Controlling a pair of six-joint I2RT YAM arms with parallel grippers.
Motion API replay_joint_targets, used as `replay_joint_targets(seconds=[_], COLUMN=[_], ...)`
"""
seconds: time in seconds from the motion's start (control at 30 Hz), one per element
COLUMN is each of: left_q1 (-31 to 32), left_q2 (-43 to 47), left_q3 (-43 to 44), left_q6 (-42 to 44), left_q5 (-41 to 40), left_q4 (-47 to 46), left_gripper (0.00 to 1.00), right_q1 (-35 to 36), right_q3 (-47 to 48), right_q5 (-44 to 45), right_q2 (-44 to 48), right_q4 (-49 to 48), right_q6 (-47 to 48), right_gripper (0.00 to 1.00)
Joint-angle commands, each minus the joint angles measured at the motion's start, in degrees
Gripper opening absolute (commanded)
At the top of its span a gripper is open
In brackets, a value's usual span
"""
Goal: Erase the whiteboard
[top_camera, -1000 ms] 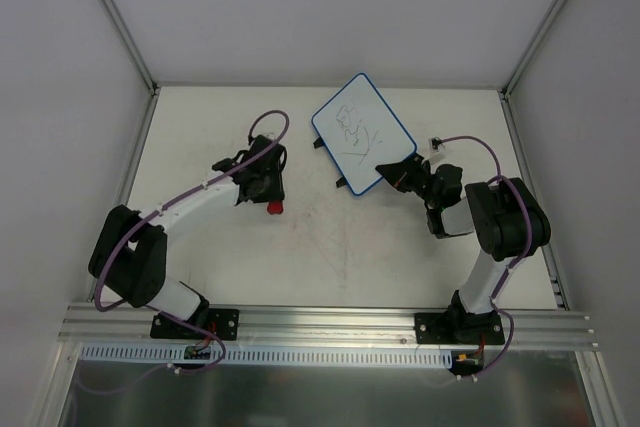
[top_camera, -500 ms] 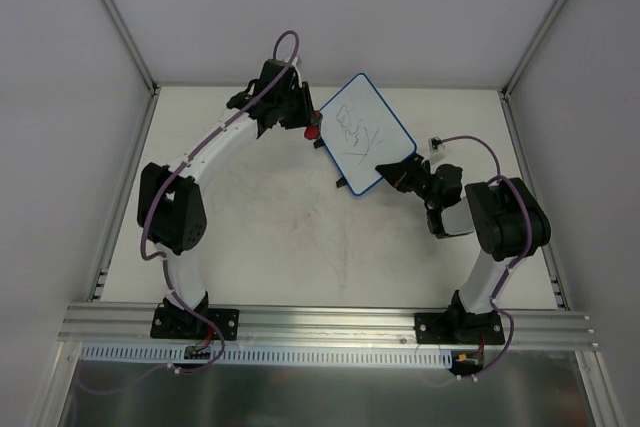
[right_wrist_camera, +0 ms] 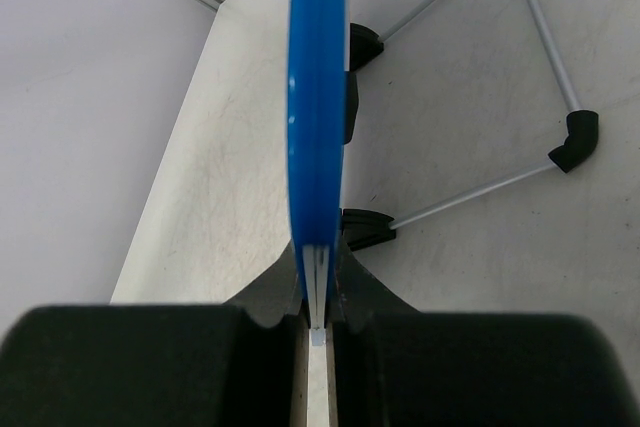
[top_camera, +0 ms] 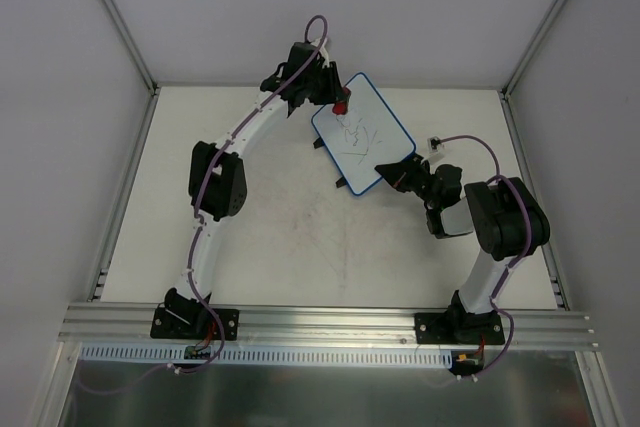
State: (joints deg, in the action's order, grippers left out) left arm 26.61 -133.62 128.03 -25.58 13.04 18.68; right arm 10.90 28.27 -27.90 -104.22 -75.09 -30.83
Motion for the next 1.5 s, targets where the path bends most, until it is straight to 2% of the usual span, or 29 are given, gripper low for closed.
replay_joint_targets(seconds=[0.0, 0.13, 0.33, 0.7, 0.83, 0.97, 1.13, 1.3, 1.47], left_q1=[0.5, 0.5, 1.0, 1.8, 1.4, -0.9, -6.1, -6.6, -3.9], left_q2=[-2.1, -3.7, -8.5, -11.9, -10.4, -8.8, -7.6, -7.2, -8.0], left_q3=[5.0, 5.7, 7.8, 8.3, 4.6, -0.3, -5.6, -6.2, -3.3], left_q6=[4.3, 6.2, 4.8, 2.7, 2.0, -3.8, -11.3, -10.6, -5.2], left_q5=[2.7, 6.9, 10.9, 5.6, 0.1, -2.0, -0.6, 1.4, 5.6], left_q4=[-4.3, -7.9, -12.2, -13.8, -13.8, -13.8, -13.8, -13.6, -13.5], left_gripper=[0.00, 0.00, 0.00, 0.00, 0.00, 0.00, 0.00, 0.00, 0.00], right_q1=[0.6, 0.9, 1.0, 1.1, 1.0, 1.0, 1.1, 1.1, 1.1], right_q3=[0.1, 0.2, 0.6, 0.4, 0.3, 0.3, 0.4, 0.4, 0.5], right_q5=[-0.5, -0.7, -0.8, -1.0, -0.9, -1.1, -1.0, -1.2, -1.3], right_q2=[-0.5, -0.4, -0.6, -0.4, -0.2, -0.2, -0.2, -0.1, 0.0], right_q4=[-12.6, -12.6, -12.6, -12.6, -12.6, -12.6, -12.6, -12.6, -12.6], right_q6=[2.9, 3.1, 3.0, 2.9, 2.6, 2.6, 2.6, 2.6, 2.5], right_gripper=[0.00, 0.00, 0.00, 0.00, 0.00, 0.00, 0.00, 0.00, 0.00])
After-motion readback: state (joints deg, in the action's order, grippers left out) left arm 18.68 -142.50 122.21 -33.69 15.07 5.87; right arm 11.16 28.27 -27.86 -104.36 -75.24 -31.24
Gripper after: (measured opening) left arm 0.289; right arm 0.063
